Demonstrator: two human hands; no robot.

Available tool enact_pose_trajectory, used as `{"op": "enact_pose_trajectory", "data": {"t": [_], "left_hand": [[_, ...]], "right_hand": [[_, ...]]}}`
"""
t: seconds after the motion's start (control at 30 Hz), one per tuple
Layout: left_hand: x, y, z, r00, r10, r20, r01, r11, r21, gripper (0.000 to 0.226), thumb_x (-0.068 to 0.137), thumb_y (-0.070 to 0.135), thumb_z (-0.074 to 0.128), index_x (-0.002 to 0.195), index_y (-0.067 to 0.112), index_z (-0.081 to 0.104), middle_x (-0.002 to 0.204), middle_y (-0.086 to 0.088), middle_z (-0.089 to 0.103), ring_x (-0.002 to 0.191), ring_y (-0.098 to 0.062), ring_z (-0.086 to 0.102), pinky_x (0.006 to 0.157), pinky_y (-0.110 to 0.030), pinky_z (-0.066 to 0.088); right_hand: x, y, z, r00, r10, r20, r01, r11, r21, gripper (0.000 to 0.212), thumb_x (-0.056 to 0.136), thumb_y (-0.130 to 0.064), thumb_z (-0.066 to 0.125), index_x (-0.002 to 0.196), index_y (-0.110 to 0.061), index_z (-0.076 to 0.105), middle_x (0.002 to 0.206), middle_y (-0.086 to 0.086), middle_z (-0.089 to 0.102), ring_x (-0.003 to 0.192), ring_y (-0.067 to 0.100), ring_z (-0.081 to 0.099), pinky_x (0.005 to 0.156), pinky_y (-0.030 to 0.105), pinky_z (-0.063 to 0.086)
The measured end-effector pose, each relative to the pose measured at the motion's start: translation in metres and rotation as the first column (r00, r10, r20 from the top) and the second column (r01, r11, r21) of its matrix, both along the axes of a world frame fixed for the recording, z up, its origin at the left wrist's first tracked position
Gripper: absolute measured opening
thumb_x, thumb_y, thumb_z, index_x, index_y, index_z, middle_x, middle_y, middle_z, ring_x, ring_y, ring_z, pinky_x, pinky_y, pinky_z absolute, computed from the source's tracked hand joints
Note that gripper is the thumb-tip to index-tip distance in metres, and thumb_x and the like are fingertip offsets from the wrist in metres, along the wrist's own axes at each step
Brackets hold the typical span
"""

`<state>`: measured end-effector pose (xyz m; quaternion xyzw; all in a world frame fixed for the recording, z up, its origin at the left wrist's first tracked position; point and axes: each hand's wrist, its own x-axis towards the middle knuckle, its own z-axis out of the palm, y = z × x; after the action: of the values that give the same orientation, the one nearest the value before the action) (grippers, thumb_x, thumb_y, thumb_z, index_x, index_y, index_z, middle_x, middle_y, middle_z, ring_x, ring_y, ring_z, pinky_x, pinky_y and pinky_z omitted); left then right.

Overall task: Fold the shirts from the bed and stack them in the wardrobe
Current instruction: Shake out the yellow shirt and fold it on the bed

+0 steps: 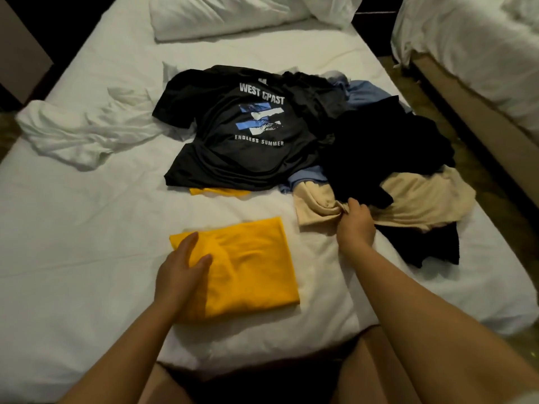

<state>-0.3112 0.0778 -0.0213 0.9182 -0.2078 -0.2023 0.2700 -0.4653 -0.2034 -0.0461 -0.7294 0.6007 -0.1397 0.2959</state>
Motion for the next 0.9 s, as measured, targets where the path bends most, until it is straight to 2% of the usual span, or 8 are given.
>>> {"op": "enact_pose_trajectory", "data": {"t": [0.1,0.2,0.3,0.5,0.6,0.7,0.8,0.9], "left_hand": [[0.006,-0.003,0.007,0.991,0.023,-0.135,-0.035,0.995,-0.092,0.054,0.092,0.029,0.056,0.142,0.027,0.035,0.143,-0.012,0.041,0.125,-0.037,0.043,0.099,-0.042,0.037],[0.012,0.005,0.015,0.952,0.010,-0.305,-0.068,0.981,-0.180,0.054,0.090,0.028,0.059,0.139,0.033,0.036,0.144,-0.008,0.038,0.124,-0.035,0.042,0.096,-0.042,0.038],[0.009,0.013,0.028,0.915,-0.040,-0.402,-0.058,0.972,-0.229,0.067,0.074,0.043,0.067,0.134,0.043,0.036,0.135,0.000,0.039,0.116,-0.029,0.044,0.089,-0.038,0.040],[0.007,0.003,0.057,0.955,-0.069,-0.290,-0.047,0.926,-0.375,0.068,0.059,0.045,0.073,0.119,0.045,0.043,0.121,0.007,0.052,0.109,-0.011,0.049,0.085,-0.024,0.037],[0.013,-0.003,0.068,0.952,-0.116,-0.284,0.004,0.930,-0.368,0.058,0.082,0.027,0.071,0.126,0.044,0.037,0.127,0.008,0.044,0.112,-0.013,0.045,0.087,-0.025,0.036],[0.011,0.001,0.072,0.945,-0.152,-0.290,0.044,0.937,-0.347,0.064,0.075,0.043,0.067,0.128,0.047,0.032,0.136,0.007,0.039,0.124,-0.022,0.042,0.092,-0.029,0.037],[-0.003,0.006,0.077,0.946,-0.167,-0.279,0.065,0.938,-0.340,0.068,0.066,0.048,0.057,0.128,0.048,0.030,0.146,0.000,0.036,0.128,-0.026,0.041,0.093,-0.031,0.037],[-0.019,0.005,0.087,0.949,-0.194,-0.249,0.092,0.924,-0.372,0.065,0.070,0.045,0.062,0.127,0.049,0.031,0.146,-0.002,0.036,0.126,-0.026,0.041,0.091,-0.030,0.037]], "right_hand": [[0.026,0.010,0.017,0.995,0.042,0.094,-0.041,0.999,-0.010,0.045,0.097,-0.010,0.037,0.141,-0.012,0.038,0.144,0.013,0.039,0.127,0.034,0.041,0.098,0.036,0.034],[0.043,0.018,0.034,0.969,0.090,0.229,-0.084,0.996,-0.037,0.041,0.097,-0.009,0.037,0.137,-0.011,0.044,0.141,0.012,0.044,0.126,0.029,0.043,0.099,0.031,0.034],[0.074,0.014,0.073,0.922,0.109,0.372,-0.105,0.994,-0.032,0.037,0.096,-0.008,0.037,0.130,-0.009,0.051,0.133,0.014,0.052,0.121,0.028,0.047,0.095,0.027,0.033],[0.182,0.030,0.170,0.596,0.375,0.710,-0.439,0.893,-0.102,0.035,0.091,0.003,0.038,0.119,-0.002,0.058,0.107,0.011,0.061,0.101,0.025,0.056,0.083,0.028,0.044],[0.192,0.052,0.168,0.521,0.594,0.613,-0.669,0.730,-0.139,0.037,0.092,-0.001,0.046,0.128,-0.005,0.053,0.118,0.012,0.057,0.107,0.019,0.053,0.075,0.012,0.041],[0.171,0.059,0.128,0.564,0.787,0.250,-0.789,0.603,-0.116,0.061,0.090,-0.029,0.057,0.145,-0.019,0.031,0.151,0.005,0.032,0.137,0.019,0.031,0.104,0.027,0.033],[0.112,0.077,0.065,0.719,0.687,0.103,-0.675,0.726,-0.129,0.071,0.088,-0.046,0.056,0.147,-0.024,0.023,0.154,0.001,0.023,0.142,0.024,0.021,0.111,0.040,0.026],[0.040,0.111,0.018,0.825,0.561,0.071,-0.565,0.810,0.157,0.070,0.094,-0.046,0.046,0.150,-0.016,0.014,0.156,0.009,0.018,0.142,0.026,0.021,0.113,0.036,0.022]]}}
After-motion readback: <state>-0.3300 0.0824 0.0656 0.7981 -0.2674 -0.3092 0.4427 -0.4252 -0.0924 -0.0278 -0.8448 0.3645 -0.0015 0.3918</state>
